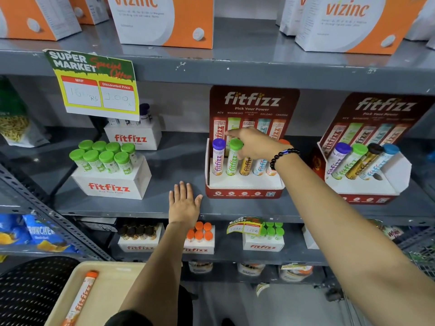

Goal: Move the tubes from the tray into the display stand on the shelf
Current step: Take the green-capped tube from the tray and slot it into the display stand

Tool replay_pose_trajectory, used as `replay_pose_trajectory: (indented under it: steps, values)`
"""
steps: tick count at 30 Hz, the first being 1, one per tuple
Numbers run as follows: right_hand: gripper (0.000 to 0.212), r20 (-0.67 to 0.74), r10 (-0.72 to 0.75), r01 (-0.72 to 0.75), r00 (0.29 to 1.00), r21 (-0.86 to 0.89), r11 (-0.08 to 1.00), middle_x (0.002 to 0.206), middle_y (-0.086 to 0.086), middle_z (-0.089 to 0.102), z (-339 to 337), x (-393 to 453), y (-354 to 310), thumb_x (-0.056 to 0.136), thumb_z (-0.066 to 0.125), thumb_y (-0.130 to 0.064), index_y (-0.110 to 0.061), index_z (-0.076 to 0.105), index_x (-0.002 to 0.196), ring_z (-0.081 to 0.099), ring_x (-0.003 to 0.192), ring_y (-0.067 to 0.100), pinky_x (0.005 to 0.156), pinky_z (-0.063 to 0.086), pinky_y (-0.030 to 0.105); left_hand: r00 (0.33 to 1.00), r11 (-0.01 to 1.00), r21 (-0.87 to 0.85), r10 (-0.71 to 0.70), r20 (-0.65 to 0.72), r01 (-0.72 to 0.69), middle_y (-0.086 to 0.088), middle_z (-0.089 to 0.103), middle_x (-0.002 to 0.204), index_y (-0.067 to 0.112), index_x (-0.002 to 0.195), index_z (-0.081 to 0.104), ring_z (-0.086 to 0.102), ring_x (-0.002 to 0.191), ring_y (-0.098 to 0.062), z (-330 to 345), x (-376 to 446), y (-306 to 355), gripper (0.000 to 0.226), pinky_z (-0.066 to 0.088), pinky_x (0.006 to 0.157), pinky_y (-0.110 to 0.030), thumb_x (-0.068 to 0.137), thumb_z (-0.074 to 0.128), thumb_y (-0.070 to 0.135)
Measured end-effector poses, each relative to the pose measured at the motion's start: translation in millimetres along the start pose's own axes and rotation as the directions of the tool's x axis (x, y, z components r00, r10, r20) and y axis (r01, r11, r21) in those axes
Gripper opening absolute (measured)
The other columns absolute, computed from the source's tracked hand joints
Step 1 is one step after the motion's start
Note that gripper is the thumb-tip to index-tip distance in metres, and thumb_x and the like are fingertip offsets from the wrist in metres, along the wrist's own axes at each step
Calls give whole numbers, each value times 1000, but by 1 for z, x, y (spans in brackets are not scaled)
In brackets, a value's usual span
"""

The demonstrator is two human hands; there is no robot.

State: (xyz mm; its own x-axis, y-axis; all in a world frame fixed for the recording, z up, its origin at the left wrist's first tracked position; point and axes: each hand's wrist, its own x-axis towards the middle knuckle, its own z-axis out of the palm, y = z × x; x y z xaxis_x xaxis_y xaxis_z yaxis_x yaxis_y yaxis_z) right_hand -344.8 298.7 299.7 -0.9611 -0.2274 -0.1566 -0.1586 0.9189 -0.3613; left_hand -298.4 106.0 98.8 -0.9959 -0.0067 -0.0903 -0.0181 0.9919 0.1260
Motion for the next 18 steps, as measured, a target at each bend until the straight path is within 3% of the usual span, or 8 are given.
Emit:
replay_pose_trajectory:
  steps: [4,9,12,18]
  values:
    - [77,-85,-108,102,991,-65,993,151,7,36,0,-9,-16,81,57,5,-25,28,146,44,131,25,103,46,38,1000,988,-153,15,18,-12,-9,-4,157,11,149,3,-8,144,-24,-6,-4,-7,61,-6,116,-35,99,11,46]
    - [54,-257,-383,375,887,-84,923,140,6,51,27,-26,-72,85,53,-2,-18,46,137,47,128,24,103,41,35,983,981,-194,-59,-174,25,-17,18,154,2,145,22,12,143,-28,-4,-58,-34,66,3,116,-36,98,8,46]
    - [45,-165,-499,493,851,-76,867,136,5,54,62,-26,-111,88,51,-5,-16,52,132,50,124,25,101,45,38,973,969,-231,-130,-190,85,-25,45,138,-6,131,47,42,128,-39,13,-100,-64,76,20,111,-42,98,4,48]
    - [41,182,-658,677,730,-66,733,132,7,58,153,-23,-191,89,48,-3,-15,57,128,54,117,27,95,44,35,926,898,-267,-374,-42,350,-26,55,127,-6,122,55,55,114,-41,60,-189,-112,73,23,101,-40,99,6,42]
